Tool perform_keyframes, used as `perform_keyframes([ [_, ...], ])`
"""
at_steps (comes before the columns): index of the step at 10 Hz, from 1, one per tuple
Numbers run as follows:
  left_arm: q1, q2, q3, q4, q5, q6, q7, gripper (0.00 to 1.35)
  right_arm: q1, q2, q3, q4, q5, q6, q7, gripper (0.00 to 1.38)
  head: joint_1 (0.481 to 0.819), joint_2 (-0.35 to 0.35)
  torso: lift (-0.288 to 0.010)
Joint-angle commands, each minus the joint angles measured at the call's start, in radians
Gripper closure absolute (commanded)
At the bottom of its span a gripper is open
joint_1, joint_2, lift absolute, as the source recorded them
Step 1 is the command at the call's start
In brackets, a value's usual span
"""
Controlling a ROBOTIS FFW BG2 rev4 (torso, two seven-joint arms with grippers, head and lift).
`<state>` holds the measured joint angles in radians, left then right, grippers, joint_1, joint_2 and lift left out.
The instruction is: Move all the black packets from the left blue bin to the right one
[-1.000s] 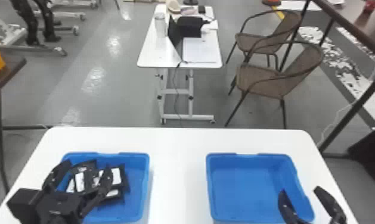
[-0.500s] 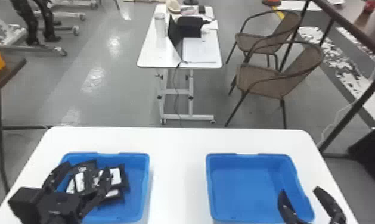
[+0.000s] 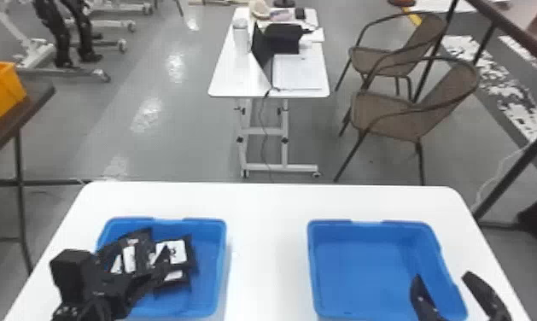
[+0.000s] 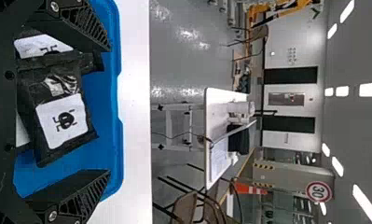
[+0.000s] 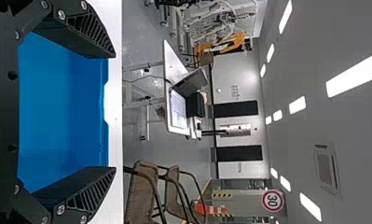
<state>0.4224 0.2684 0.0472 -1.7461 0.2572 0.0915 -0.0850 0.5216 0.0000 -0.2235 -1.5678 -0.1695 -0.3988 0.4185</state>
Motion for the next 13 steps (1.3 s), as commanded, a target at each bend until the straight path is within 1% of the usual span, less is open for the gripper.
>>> perform_keyframes([
  [1,-0.077,-0.002,0.000,0.079,-0.029,0.086,-0.053,0.10,0.000,0.001,0.003,0.000,0.002,0.012,0.000,0.16,0.695,0.023,0.000],
  [2,-0.116,-0.005,-0.001,0.112,-0.061,0.143,-0.065,0.10,-0.003,0.001,0.003,0.000,0.005,0.015,0.002,0.16,0.695,0.022,0.000],
  [4,-0.186,-0.011,-0.001,0.177,-0.095,0.241,-0.090,0.12,-0.005,0.001,0.003,0.000,0.008,0.021,0.002,0.16,0.695,0.030,0.000],
  [6,-0.240,-0.014,-0.007,0.217,-0.142,0.303,-0.105,0.13,-0.008,0.001,0.003,0.002,0.007,0.029,0.003,0.16,0.695,0.041,0.000],
  [9,-0.329,-0.020,-0.017,0.346,-0.142,0.312,-0.159,0.14,-0.014,0.001,0.003,0.009,0.002,0.034,0.013,0.16,0.695,0.044,0.000],
  [11,-0.363,-0.021,-0.026,0.387,-0.164,0.332,-0.171,0.21,-0.022,0.001,0.003,0.014,-0.004,0.037,0.019,0.16,0.695,0.042,0.000],
  [12,-0.366,-0.021,-0.026,0.392,-0.167,0.332,-0.174,0.37,-0.022,0.001,0.003,0.017,-0.005,0.037,0.022,0.16,0.695,0.042,0.000],
  [13,-0.366,-0.020,-0.026,0.392,-0.171,0.335,-0.180,0.71,-0.022,0.001,0.003,0.018,-0.010,0.037,0.023,0.16,0.695,0.043,0.000],
])
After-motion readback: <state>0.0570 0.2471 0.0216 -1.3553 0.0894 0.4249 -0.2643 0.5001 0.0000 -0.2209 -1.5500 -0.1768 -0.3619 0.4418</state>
